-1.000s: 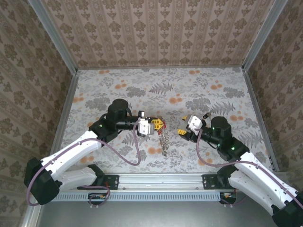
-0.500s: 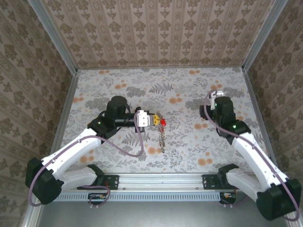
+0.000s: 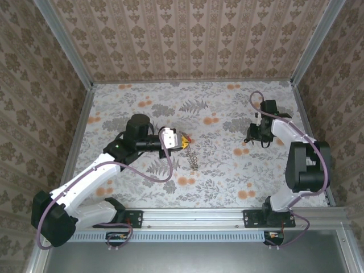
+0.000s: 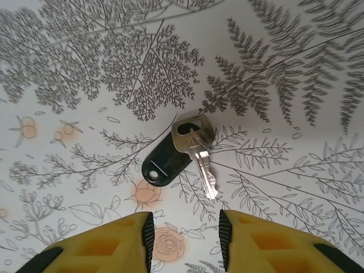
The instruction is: Put the keys on the keyring
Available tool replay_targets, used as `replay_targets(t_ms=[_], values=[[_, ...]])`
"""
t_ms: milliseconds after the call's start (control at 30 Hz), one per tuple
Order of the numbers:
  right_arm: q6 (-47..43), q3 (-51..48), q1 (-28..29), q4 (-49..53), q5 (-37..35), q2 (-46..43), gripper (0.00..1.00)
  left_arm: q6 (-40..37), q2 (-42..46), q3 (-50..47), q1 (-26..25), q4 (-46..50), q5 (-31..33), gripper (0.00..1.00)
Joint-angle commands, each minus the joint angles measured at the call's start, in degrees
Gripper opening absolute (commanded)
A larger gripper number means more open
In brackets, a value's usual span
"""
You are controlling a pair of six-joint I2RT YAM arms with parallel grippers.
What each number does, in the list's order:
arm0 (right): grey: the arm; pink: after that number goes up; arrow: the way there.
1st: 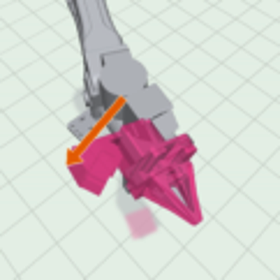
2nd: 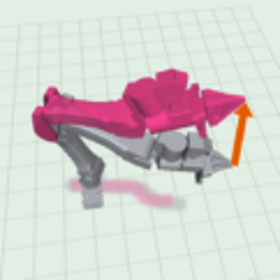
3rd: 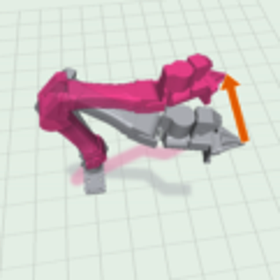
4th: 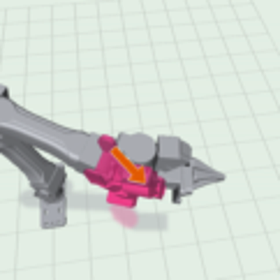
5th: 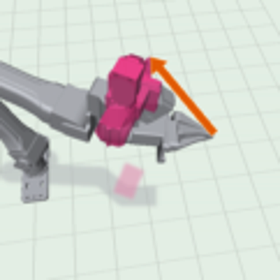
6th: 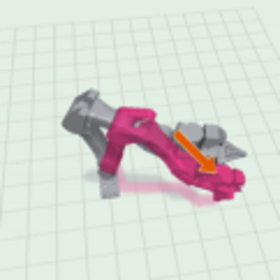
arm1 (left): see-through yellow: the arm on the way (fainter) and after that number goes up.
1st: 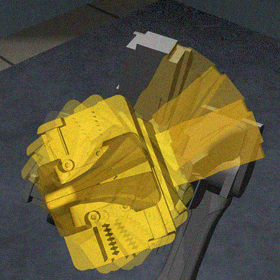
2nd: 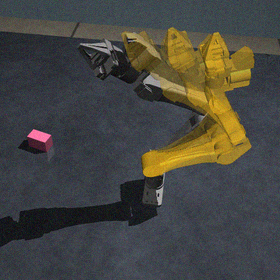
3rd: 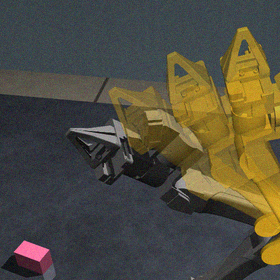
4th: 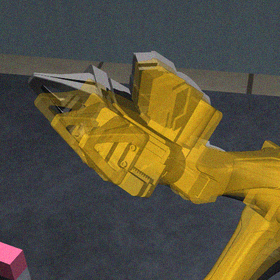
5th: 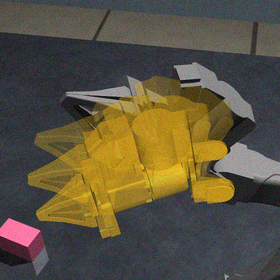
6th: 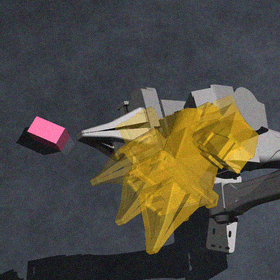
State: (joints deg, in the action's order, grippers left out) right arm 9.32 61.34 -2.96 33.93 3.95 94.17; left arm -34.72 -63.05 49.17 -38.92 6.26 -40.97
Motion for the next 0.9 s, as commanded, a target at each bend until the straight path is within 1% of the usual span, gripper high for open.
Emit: replay_targets(t_ms=[0,133,267,500,567,700,767,867], values=[[-5.3,4.3,0.0,4.5,0.7,3.3,0.37,1.7,-0.2,1.1,0.3,-0.7,-3.2,0.00],[-7.2,5.7,-0.2,5.1,-2.3,5.6,0.37,1.9,-0.3,0.9,0.4,-0.7,-3.5,0.00],[-8.3,6.9,-0.7,5.2,-2.0,8.5,0.37,2.1,-0.2,0.7,0.3,-0.9,-3.6,0.00],[-9.3,8.8,-1.0,4.7,-3.2,11.7,0.32,1.9,0.2,0.8,0.4,0.3,-3.0,0.00],[-9.3,9.3,-1.1,4.5,-2.6,12.4,0.28,1.9,0.3,0.8,0.3,0.3,-3.0,0.00],[-9.7,9.8,-1.1,4.4,-3.5,13.0,0.26,1.9,0.3,0.7,0.3,0.3,-2.9,0.00],[-10.0,10.3,-1.2,4.6,-3.7,13.4,0.22,1.9,0.2,0.7,0.4,0.3,-2.8,0.00],[-10.0,10.6,-1.3,4.8,-3.1,14.1,0.23,1.8,0.0,0.8,0.4,0.5,-2.8,0.00]])
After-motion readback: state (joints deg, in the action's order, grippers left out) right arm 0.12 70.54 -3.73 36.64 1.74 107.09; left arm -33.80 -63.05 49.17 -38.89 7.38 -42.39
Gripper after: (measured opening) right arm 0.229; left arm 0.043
